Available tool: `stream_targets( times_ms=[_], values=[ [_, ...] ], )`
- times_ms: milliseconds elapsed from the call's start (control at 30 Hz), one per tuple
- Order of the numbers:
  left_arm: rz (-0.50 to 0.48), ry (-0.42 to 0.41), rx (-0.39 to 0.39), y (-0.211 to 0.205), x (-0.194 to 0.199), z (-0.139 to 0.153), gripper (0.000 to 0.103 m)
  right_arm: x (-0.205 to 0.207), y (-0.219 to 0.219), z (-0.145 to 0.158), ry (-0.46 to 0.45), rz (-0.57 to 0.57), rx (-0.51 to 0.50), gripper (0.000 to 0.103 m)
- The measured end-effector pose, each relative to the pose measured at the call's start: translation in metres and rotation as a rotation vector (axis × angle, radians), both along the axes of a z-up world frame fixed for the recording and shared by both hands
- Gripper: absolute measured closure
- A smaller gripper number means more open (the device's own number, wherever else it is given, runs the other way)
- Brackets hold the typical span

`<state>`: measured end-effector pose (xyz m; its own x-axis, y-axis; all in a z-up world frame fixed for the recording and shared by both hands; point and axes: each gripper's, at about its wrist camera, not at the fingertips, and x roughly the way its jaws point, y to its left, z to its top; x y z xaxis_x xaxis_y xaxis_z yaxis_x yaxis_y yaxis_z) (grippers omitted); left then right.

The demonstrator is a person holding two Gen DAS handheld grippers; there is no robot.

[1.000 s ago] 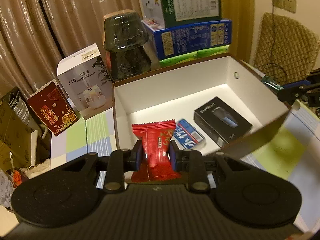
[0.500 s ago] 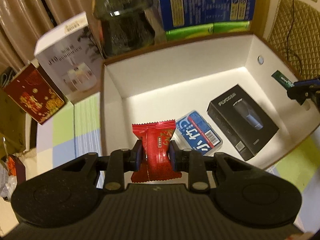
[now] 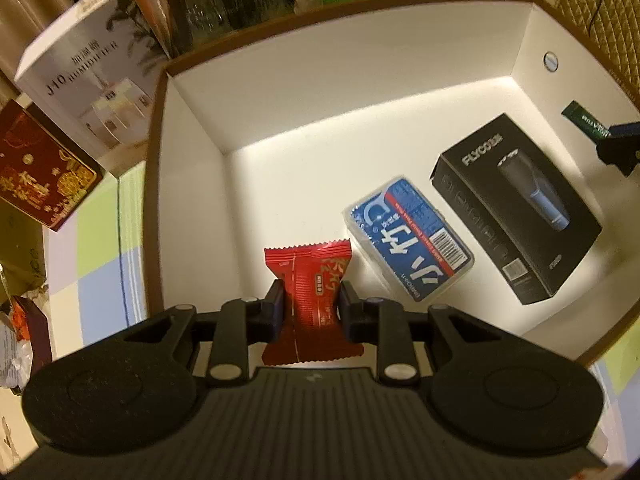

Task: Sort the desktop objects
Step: 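Lower the candy packet into the box and open the left tool while the right tool lowers the lip gel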

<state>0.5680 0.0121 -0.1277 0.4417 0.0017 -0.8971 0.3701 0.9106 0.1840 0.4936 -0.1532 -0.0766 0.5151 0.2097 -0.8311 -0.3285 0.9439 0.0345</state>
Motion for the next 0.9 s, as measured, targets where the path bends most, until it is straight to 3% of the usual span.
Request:
stream_targets(
  times_ms=[167,333,900],
  values=[
    [-0.005,0.021,0.011,0.0,0.003,-0.008,0.075,0.007,0.001,-0.005,0.017,0.007,-0.019,0.089],
    [-0.023,0.017,-0.008,-0.002,0.004,-0.005,0.06,0.012,0.001,-0.008,0.026,0.018,-0.029,0.089],
    [-0.038,-0.007,-0.044,-0.005,0.004,0.001,0.052,0.023,0.012,-0.014,-0.011,0.09,-0.114,0.087]
  ],
)
